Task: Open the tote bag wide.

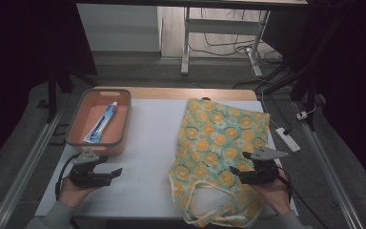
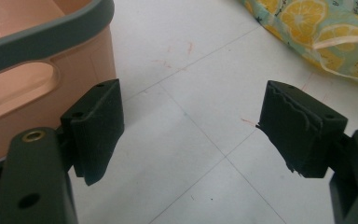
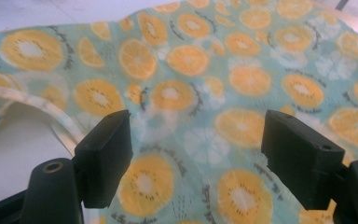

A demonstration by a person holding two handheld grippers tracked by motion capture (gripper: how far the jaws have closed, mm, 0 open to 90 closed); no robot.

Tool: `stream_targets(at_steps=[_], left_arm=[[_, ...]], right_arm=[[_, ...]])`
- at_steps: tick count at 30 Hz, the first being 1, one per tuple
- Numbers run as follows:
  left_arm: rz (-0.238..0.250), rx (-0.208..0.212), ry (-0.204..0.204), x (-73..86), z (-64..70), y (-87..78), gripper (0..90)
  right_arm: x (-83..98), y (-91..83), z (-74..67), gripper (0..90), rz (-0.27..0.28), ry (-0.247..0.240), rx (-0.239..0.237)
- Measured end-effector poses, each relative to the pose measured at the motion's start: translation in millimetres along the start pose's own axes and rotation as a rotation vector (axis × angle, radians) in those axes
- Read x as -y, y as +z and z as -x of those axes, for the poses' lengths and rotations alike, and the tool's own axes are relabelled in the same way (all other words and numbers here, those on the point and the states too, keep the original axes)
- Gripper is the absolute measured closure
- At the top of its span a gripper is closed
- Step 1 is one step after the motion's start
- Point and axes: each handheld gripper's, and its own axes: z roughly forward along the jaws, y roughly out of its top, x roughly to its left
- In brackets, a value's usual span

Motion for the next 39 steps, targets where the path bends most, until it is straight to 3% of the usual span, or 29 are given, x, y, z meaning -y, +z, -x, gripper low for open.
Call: stream_targets(at_steps=[8, 17, 31, 39], left_arm=[[-0.004, 0.000, 0.005, -1.3, 0.5, 1.2, 22.2], [-0.014, 0.003, 0.019, -1.8, 1.4, 4.4, 22.3], [-0.019, 0.000, 0.020, -1.3, 1.0, 5.5, 22.4], [-0.021, 0.002, 0.024, -0.9, 0.4, 6.0, 22.4]], right_arm=[[-43.2, 2.2, -7.1, 25.1, -0.081, -0.051, -0.043], [-74.8, 34.0, -21.2, 26.0, -0.213, -0.117, -0.133], [-59.3, 53.7, -48.9, 29.3, -0.306, -0.208, -0.244], [-48.4, 71.8, -57.9, 34.2, -0.379, -0.228, -0.281]])
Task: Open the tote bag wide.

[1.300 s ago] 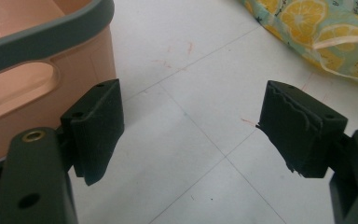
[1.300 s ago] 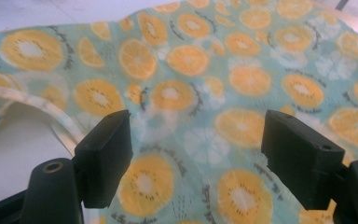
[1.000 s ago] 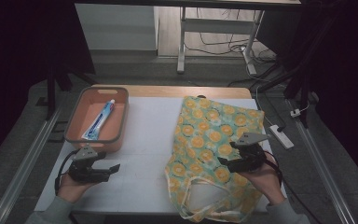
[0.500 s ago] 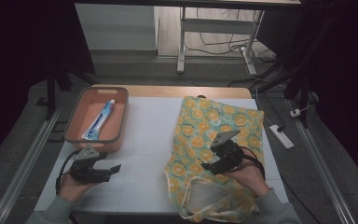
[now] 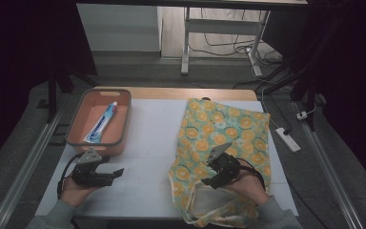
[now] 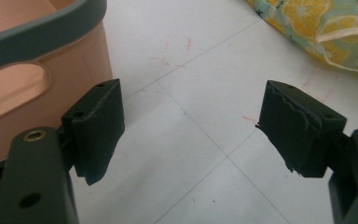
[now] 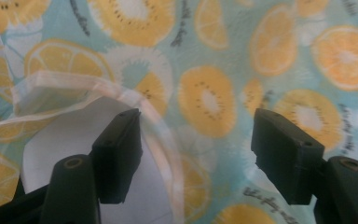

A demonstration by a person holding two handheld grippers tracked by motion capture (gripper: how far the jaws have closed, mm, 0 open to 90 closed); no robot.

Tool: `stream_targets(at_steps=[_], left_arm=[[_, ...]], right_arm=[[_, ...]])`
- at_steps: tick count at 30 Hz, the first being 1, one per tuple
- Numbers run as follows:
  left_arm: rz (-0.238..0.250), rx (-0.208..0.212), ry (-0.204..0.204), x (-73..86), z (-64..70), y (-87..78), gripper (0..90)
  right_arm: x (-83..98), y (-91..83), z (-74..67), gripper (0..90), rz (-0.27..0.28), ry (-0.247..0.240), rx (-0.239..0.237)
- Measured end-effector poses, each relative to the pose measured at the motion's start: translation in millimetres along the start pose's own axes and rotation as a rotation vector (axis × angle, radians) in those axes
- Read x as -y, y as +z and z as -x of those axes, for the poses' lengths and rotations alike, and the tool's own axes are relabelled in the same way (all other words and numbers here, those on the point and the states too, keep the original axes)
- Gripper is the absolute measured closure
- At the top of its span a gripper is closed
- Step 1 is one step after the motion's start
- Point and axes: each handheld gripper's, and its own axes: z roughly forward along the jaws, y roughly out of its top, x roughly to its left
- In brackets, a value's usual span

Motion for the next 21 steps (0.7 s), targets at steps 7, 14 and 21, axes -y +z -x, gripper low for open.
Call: stream_targets(at_steps=[7, 14, 21], left_arm=[[-0.001, 0.001, 0.002, 0.2, -0.4, 0.2, 22.4], [-0.001, 0.000, 0.002, 0.4, -0.7, 0.3, 22.4], [0.001, 0.000, 0.001, 0.6, -0.9, 0.2, 22.4]], right_arm=[[0.2, 13.8, -4.3, 39.1, -0.051, -0.033, -0.018], [0.2, 21.3, -4.4, 48.9, -0.067, -0.048, -0.012], [0.7, 24.5, -2.7, 60.9, -0.082, -0.054, -0.017]])
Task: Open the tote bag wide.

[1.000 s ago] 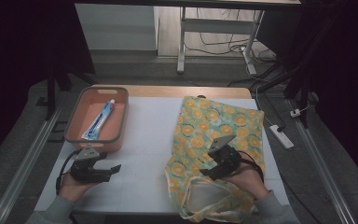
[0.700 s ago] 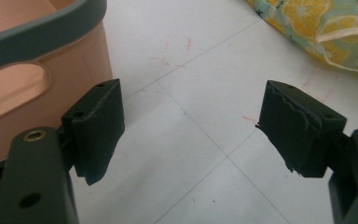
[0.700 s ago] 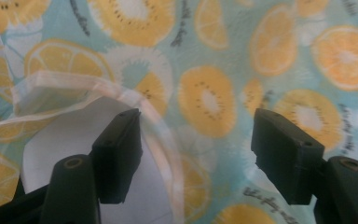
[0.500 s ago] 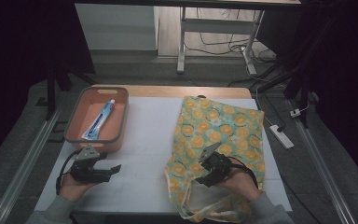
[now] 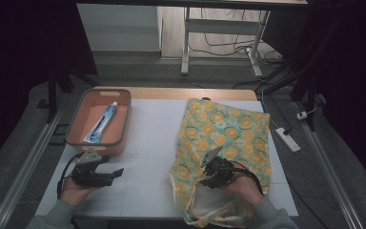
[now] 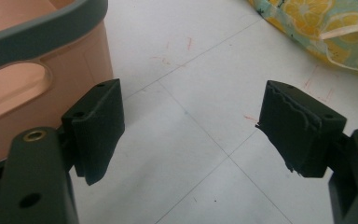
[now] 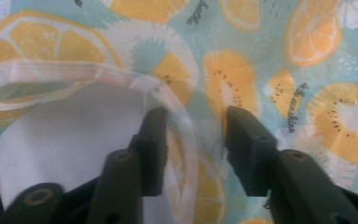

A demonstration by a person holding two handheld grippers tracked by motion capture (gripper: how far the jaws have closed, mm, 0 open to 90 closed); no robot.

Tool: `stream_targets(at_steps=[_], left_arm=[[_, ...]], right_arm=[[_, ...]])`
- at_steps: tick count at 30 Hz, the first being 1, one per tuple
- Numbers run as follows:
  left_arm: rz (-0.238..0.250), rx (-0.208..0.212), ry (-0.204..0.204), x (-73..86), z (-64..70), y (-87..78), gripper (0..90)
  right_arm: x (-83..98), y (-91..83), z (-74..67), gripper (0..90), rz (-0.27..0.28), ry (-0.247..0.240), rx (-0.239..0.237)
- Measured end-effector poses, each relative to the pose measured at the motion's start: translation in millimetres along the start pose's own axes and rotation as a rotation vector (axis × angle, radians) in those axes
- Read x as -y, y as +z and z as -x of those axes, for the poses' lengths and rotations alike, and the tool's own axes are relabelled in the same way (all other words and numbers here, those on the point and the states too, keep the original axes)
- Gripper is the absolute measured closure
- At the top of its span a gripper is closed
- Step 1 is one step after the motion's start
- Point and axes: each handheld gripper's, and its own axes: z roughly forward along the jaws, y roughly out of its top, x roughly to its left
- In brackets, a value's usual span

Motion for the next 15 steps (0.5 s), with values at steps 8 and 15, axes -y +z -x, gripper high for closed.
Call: stream_targets(at_steps=[8, 15], left_arm=[[0.003, 0.000, -0.004, 0.6, -0.9, -0.5, 22.4], [0.004, 0.002, -0.004, 0.6, -1.2, -0.9, 22.5]], right_arm=[[0.3, 3.9, 1.4, 78.3, -0.018, 0.010, 0.028], [-0.6, 1.3, 2.4, 89.4, 0.004, 0.017, 0.034]])
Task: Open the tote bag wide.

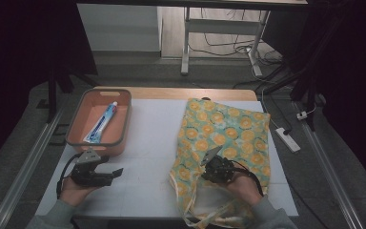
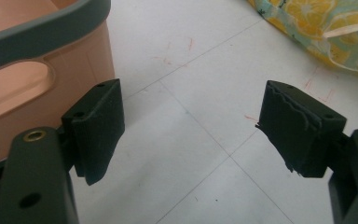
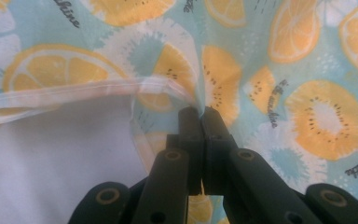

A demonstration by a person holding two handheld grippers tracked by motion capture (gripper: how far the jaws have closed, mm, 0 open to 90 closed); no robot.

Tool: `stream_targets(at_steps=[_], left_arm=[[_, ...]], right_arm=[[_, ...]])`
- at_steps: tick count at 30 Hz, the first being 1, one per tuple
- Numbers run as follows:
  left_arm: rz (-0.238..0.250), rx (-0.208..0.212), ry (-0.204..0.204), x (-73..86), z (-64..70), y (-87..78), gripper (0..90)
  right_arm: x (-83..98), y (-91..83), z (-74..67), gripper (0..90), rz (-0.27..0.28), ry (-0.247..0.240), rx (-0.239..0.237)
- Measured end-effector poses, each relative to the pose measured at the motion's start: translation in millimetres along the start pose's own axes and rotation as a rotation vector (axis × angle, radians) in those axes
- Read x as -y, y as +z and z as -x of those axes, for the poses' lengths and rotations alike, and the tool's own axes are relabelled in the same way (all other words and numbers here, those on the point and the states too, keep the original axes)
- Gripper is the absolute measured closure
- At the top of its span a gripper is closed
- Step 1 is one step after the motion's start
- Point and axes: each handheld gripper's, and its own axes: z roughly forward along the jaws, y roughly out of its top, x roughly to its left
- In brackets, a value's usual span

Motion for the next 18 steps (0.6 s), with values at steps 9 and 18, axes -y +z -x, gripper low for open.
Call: stream_targets(at_steps=[9, 18], left_arm=[[0.006, 0.001, 0.005, -1.4, 0.6, -0.7, 22.5], [0.015, 0.008, 0.004, -1.8, 0.5, -2.5, 22.5]], right_arm=[[-18.9, -17.1, -2.1, 90.0, 0.108, 0.007, -0.014], [-40.1, -57.8, 10.8, 90.0, 0.269, 0.074, 0.021]])
